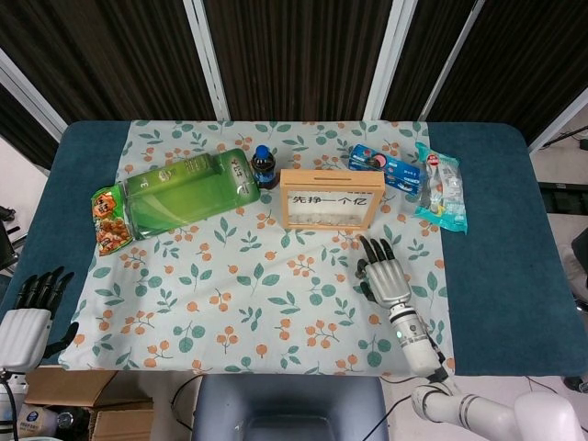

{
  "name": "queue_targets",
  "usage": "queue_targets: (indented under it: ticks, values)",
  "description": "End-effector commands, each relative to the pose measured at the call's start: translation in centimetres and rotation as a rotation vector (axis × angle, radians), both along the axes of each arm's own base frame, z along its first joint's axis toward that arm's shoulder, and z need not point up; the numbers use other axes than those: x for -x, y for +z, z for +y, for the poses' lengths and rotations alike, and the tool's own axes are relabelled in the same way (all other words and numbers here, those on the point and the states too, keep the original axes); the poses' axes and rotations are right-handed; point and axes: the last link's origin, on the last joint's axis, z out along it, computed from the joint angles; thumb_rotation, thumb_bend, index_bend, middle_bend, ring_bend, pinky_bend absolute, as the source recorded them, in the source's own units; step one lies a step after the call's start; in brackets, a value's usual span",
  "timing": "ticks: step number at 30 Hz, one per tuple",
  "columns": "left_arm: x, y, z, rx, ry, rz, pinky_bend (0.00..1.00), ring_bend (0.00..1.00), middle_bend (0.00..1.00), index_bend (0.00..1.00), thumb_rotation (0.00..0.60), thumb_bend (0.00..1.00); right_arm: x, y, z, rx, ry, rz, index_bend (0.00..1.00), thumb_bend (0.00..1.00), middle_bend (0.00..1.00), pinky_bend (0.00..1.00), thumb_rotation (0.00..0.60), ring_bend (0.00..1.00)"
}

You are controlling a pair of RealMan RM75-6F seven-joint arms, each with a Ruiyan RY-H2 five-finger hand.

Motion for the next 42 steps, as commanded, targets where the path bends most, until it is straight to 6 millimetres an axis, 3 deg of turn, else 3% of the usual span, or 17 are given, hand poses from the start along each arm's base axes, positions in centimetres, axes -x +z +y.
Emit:
queue_targets:
  ticks: [1, 30, 42]
  values:
    - [0.02, 0.00, 0.00, 0.000, 0.001, 0.001, 0.00, 0.00, 0.00, 0.00, 0.599, 0.35, 0.01, -0.02, 0.00, -0.001, -0.001, 0.001, 0.56, 0.43, 0.04, 0.00, 0.600, 0.00]
    - [0.30, -0.32, 0.17, 0.018, 0.003, -0.003, 0.00, 0.00, 0.00, 0.00, 0.600, 0.35, -0.29, -0.46, -0.66, 0.020, 0.025, 0.002, 0.64, 0.49, 0.07, 0.00, 0.600, 0.00]
    - [0.41, -0.40, 0.19, 0.026, 0.001, -0.012, 0.00, 0.00, 0.00, 0.00, 0.598, 0.35, -0.59, -0.47, -0.92, 0.045, 0.078, 0.003, 0.59, 0.51, 0.09, 0.00, 0.600, 0.00]
